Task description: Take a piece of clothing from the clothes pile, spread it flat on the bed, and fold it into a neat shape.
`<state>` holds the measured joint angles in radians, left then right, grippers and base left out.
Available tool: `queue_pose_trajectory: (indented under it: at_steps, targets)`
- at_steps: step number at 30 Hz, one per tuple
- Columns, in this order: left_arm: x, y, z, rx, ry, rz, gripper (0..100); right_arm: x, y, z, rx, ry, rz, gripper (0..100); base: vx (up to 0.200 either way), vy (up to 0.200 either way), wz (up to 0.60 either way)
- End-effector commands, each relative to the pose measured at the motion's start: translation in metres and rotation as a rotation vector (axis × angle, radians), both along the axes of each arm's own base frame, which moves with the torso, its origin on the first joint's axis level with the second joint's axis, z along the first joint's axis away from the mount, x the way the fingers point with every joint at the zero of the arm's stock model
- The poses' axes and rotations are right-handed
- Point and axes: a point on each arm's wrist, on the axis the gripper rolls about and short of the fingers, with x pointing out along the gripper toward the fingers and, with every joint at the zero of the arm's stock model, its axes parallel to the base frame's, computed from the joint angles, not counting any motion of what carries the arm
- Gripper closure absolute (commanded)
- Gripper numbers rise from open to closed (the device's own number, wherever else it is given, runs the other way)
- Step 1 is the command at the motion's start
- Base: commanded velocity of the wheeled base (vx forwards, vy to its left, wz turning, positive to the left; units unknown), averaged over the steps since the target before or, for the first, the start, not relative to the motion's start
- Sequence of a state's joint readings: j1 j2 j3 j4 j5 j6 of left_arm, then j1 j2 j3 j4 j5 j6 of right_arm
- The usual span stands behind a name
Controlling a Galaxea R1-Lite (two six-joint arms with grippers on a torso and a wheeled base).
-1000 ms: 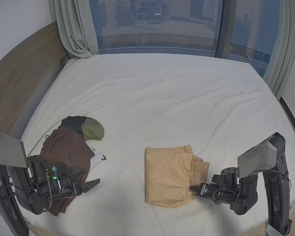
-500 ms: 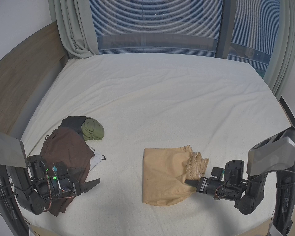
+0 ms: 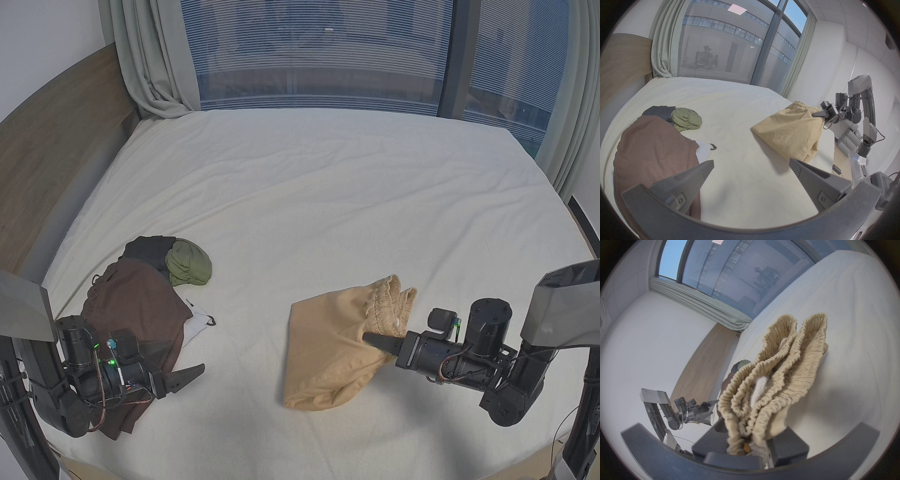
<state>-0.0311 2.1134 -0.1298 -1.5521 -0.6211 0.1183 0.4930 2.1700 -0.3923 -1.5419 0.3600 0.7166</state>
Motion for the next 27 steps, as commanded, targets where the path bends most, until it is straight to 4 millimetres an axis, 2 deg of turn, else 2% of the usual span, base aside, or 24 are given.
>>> queue_pose_trajectory:
  at_steps: [1, 3, 15, 27]
  targets:
    - [0.000, 0.000, 0.000, 0.000, 0.001, -0.001, 0, 0.001, 0.003, 0.021, 0.042, -0.070, 0.018, 100, 0.000, 0.000, 0.00]
    - [0.000, -0.001, -0.001, 0.000, 0.004, -0.003, 0, 0.004, 0.005, 0.030, 0.064, -0.103, 0.025, 100, 0.000, 0.000, 0.00]
    - [0.001, 0.000, 0.000, -0.003, -0.002, 0.000, 0, 0.027, 0.016, 0.051, 0.112, -0.189, 0.022, 100, 0.000, 0.000, 0.00]
    - [0.002, 0.000, 0.000, -0.003, -0.002, 0.000, 0, 0.074, 0.035, 0.093, 0.136, -0.237, 0.007, 100, 0.000, 0.000, 0.00]
